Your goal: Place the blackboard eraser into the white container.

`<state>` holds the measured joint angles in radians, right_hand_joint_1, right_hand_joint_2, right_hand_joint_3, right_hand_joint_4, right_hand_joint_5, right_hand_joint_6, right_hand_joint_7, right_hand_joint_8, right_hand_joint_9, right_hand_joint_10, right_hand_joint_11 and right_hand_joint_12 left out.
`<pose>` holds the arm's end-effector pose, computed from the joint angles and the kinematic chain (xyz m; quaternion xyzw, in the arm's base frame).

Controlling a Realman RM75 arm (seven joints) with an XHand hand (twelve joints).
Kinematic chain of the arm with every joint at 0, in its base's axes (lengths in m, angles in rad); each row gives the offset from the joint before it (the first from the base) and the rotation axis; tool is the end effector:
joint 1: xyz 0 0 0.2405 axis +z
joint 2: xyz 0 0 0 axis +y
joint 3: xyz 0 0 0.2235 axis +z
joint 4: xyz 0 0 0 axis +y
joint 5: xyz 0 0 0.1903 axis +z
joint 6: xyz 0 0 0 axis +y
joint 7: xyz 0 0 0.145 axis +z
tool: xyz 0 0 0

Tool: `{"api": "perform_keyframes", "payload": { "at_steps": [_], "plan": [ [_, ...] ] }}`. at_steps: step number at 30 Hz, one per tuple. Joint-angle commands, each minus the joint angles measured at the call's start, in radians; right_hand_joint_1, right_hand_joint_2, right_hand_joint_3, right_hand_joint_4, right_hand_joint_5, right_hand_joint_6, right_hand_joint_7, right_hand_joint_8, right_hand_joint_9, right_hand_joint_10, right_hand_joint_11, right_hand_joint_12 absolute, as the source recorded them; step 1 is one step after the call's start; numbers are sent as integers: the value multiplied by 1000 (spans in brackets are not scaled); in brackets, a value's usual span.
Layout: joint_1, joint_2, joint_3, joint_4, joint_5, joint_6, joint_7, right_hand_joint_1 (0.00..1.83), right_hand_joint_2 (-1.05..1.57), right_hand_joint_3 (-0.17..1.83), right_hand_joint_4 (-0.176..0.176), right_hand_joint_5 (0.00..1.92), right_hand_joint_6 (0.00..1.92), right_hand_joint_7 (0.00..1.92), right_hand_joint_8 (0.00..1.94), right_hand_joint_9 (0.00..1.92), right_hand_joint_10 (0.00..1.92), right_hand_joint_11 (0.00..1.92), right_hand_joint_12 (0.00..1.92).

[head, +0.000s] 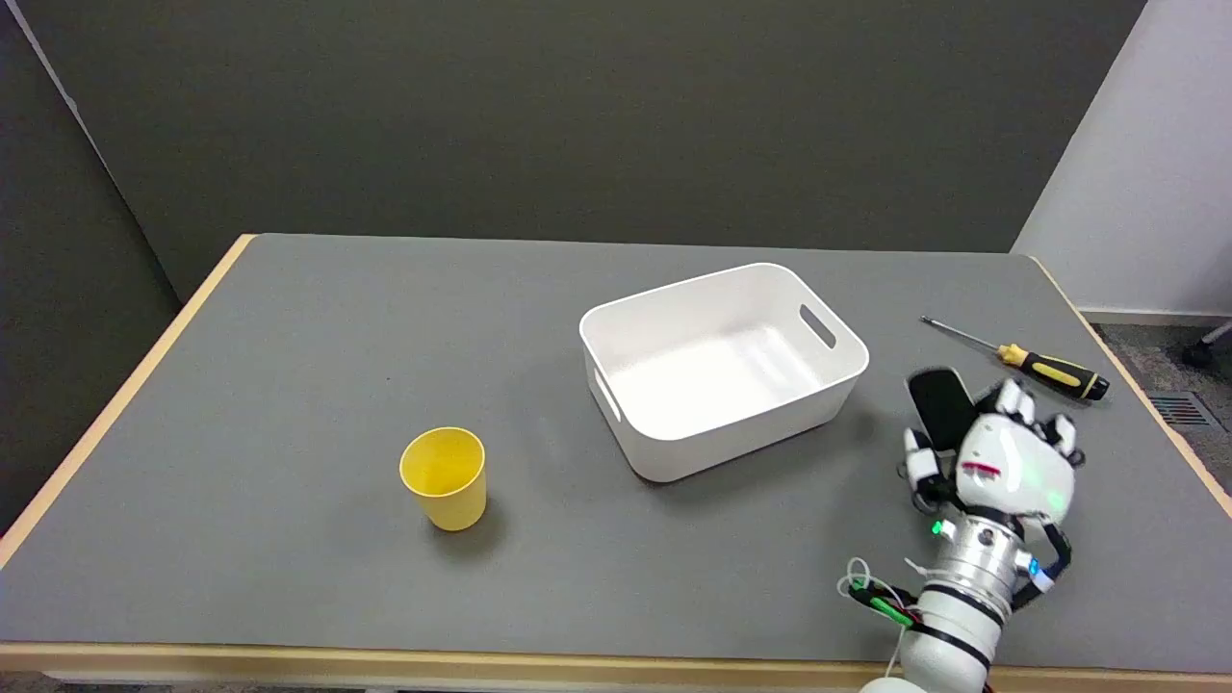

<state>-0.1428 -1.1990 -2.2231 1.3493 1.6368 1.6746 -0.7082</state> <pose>-0.2775 -0.1840 0.3501 0.3002 0.0484 0.1791 0.9357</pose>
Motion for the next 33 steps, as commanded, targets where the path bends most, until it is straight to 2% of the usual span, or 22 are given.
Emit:
{"api": "perform_keyframes", "payload": {
  "at_steps": [1, 6, 10, 13, 18, 20, 22, 28, 33],
  "plan": [
    [44, 75, 110, 293, -468, -244, -130, 1026, 1431, 95, -176, 377, 1829, 399, 1929, 615, 1921, 151, 1921],
    [62, 111, 224, 368, -504, -320, -143, 1021, 1438, 91, -176, 371, 1838, 392, 1937, 621, 1921, 133, 1921],
    [105, 119, 252, 369, -509, -400, -144, 1018, 1445, 80, -176, 368, 1841, 390, 1937, 627, 1921, 131, 1921],
    [171, 130, 213, 310, -449, -472, -136, 1017, 1447, 80, -176, 367, 1843, 388, 1940, 625, 1921, 129, 1921],
    [313, 122, 64, 136, -233, -534, -117, 1024, 1431, 100, -176, 378, 1833, 395, 1936, 631, 1921, 135, 1921],
    [369, 107, 13, 51, -127, -576, -72, 1027, 1430, 93, -176, 383, 1826, 403, 1924, 658, 1921, 153, 1921],
    [390, 92, -8, -18, -85, -627, -19, 1031, 1422, 100, -176, 389, 1819, 410, 1917, 659, 1921, 169, 1921],
    [334, 59, -12, -79, -78, -700, 43, 1043, 1400, 121, -176, 403, 1800, 430, 1898, 696, 1921, 194, 1921],
    [214, 47, -7, -31, -107, -646, 44, 1049, 1390, 134, -176, 408, 1794, 437, 1892, 703, 1921, 256, 1921]
  ]
}}
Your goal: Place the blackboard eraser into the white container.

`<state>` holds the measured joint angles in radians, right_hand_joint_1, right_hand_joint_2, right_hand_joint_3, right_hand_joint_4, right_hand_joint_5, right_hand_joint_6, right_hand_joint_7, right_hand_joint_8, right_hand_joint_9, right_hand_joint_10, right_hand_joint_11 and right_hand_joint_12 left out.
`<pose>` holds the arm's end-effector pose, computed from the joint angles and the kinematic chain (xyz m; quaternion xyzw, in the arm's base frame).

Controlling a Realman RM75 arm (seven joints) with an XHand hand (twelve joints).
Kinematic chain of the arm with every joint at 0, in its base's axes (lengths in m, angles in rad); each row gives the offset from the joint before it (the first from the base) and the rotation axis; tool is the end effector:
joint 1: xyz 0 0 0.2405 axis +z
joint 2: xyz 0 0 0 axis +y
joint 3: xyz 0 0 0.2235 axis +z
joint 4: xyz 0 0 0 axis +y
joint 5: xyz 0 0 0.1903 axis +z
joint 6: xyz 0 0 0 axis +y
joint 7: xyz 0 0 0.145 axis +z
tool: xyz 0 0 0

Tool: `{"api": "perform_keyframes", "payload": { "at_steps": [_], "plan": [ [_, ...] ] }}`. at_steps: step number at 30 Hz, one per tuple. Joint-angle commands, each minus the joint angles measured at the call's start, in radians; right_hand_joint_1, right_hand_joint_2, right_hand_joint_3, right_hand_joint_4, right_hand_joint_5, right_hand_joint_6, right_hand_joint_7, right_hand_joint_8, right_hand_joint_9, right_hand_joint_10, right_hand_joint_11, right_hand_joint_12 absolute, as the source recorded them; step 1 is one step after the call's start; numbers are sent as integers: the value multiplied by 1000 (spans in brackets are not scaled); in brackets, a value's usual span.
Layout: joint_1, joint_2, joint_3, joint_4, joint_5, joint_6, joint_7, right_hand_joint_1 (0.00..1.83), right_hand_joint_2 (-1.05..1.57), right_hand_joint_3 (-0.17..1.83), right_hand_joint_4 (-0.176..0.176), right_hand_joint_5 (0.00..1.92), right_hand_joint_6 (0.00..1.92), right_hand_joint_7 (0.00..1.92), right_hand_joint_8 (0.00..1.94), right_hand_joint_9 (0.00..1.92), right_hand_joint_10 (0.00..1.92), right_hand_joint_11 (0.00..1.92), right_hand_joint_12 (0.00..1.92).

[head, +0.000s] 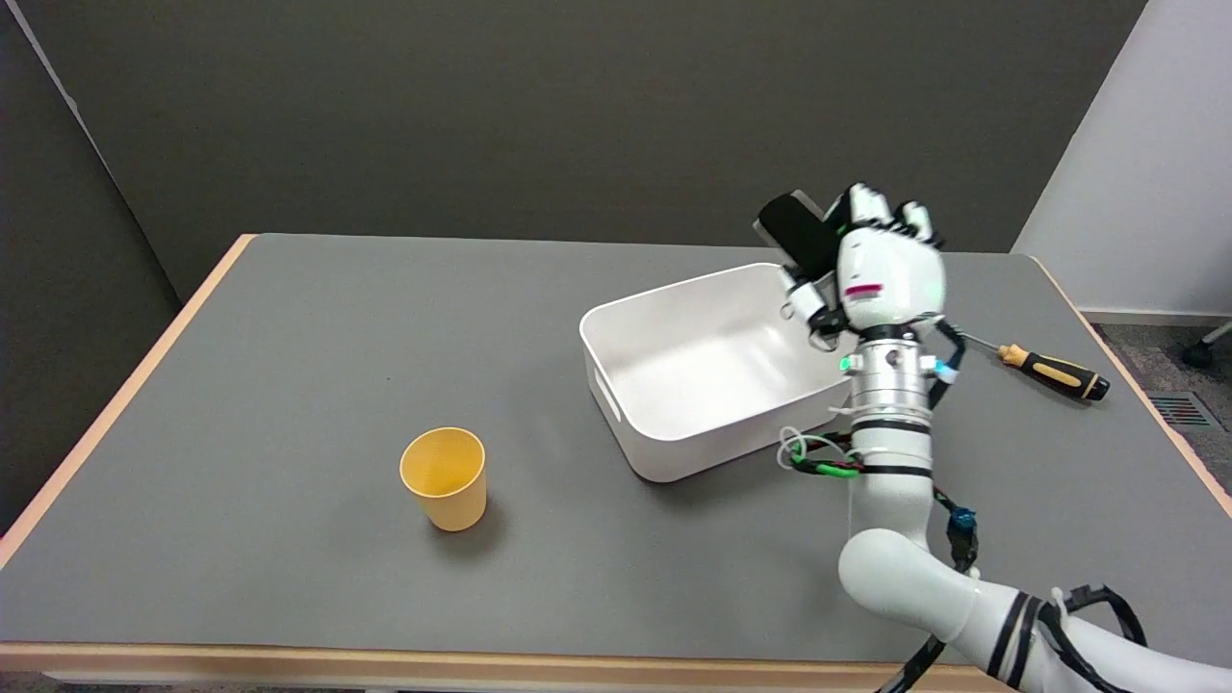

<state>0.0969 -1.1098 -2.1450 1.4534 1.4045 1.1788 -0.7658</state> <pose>-0.1884 -0.2985 0.3223 0.5143 0.1151 0.2238 0.8198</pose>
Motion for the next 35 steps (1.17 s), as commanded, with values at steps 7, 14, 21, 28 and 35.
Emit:
{"api": "perform_keyframes", "payload": {
  "at_steps": [7, 14, 21, 28, 35],
  "plan": [
    [-195, -10, -88, -44, -56, 78, 108, 1054, 1373, 151, -176, 422, 1776, 455, 1872, 768, 1921, 352, 1921],
    [-269, 204, -39, 111, -127, 67, 238, 540, 787, 807, -105, 348, 686, 593, 1325, 678, 1565, 468, 1833],
    [-290, 466, -29, 154, -134, 43, 448, 218, 580, 850, -22, 82, 320, 49, 245, -1, 623, -1, 1255],
    [-365, 486, 82, 116, -179, 58, 566, 189, 541, 880, -21, 42, 270, 24, 100, -1, 423, 0, 1104],
    [-456, 440, 313, 96, -183, 88, 761, 201, 545, 888, -17, 40, 248, 19, 107, -1, 365, -1, 1043]
  ]
}}
